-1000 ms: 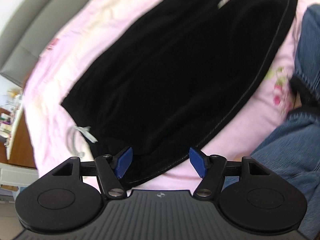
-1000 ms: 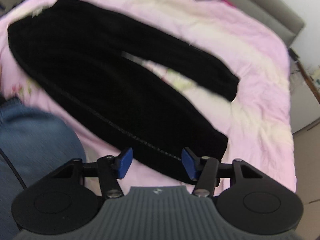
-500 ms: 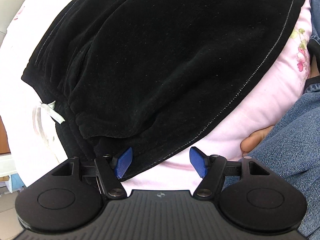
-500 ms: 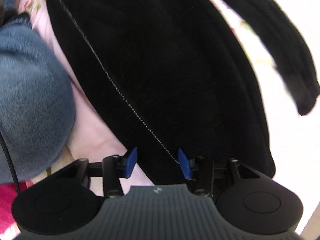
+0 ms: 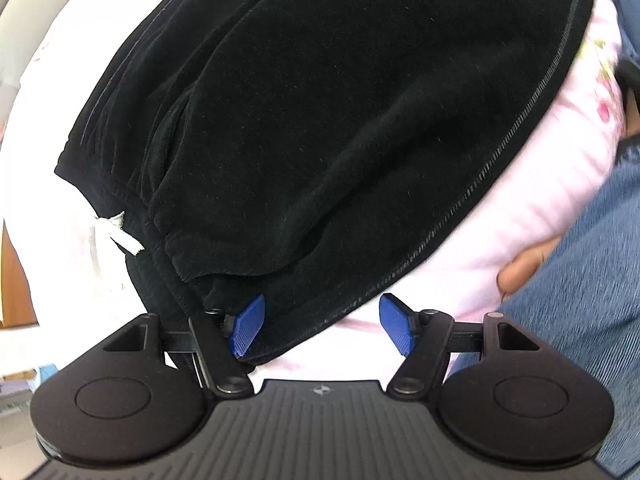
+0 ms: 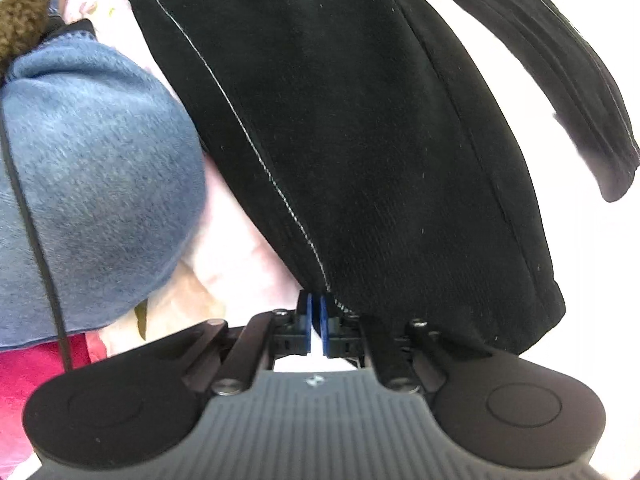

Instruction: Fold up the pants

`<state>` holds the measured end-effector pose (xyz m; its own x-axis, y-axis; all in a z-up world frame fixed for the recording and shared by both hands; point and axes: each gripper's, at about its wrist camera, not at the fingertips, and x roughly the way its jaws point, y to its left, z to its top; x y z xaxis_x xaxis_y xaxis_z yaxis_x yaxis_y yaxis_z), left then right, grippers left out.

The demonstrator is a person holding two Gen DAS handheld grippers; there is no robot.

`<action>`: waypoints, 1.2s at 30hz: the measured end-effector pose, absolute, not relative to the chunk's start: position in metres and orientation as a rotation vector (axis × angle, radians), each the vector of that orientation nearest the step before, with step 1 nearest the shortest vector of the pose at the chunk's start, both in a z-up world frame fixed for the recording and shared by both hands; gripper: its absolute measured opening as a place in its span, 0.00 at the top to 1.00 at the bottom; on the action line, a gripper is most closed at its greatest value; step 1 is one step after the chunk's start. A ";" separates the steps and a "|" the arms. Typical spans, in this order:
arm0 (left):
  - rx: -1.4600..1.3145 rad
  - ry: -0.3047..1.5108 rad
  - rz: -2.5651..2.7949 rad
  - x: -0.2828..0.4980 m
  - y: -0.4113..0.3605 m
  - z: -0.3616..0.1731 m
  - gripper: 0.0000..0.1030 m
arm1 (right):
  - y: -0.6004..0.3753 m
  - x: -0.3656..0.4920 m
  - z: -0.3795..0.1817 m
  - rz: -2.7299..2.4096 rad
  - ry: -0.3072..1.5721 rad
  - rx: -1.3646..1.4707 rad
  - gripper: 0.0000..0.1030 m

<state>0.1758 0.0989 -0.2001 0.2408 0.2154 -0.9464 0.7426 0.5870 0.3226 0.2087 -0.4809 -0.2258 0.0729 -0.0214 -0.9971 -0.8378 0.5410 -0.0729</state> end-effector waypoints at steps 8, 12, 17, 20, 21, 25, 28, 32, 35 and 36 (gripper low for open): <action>1.000 1.272 -0.445 0.176 0.098 -0.215 0.20 | -0.474 0.175 -0.239 0.621 1.276 -0.992 0.52; 1.125 1.243 -0.446 0.173 0.088 -0.234 0.20 | -0.475 0.177 -0.246 0.568 1.265 -0.995 0.53; 1.155 1.252 -0.375 0.172 0.080 -0.253 0.45 | -0.471 0.178 -0.255 0.523 1.236 -0.982 0.71; 1.086 1.177 -0.333 0.164 0.081 -0.239 0.71 | -0.471 0.174 -0.254 0.487 1.195 -0.988 0.97; 1.038 1.149 -0.308 0.162 0.085 -0.230 0.72 | -0.470 0.171 -0.251 0.488 1.178 -0.993 0.97; 0.777 1.035 -0.205 0.160 0.108 -0.173 0.78 | -0.479 0.166 -0.227 0.456 1.093 -0.980 0.99; 0.639 0.936 -0.138 0.164 0.120 -0.122 0.84 | -0.484 0.169 -0.190 0.394 1.000 -0.943 1.00; 0.550 0.897 -0.088 0.188 0.123 -0.078 0.85 | -0.484 0.190 -0.137 0.308 0.883 -0.908 1.00; 0.531 0.920 -0.050 0.216 0.116 -0.067 0.85 | -0.479 0.218 -0.117 0.260 0.856 -0.889 1.00; 0.520 0.926 -0.038 0.227 0.114 -0.065 0.85 | -0.476 0.230 -0.114 0.248 0.858 -0.889 1.00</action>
<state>0.2273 0.1138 -0.0654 0.6092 0.1876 -0.7705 0.2502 0.8765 0.4113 0.2303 -0.4765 -0.1136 0.6512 -0.1463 -0.7447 -0.5208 0.6276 -0.5787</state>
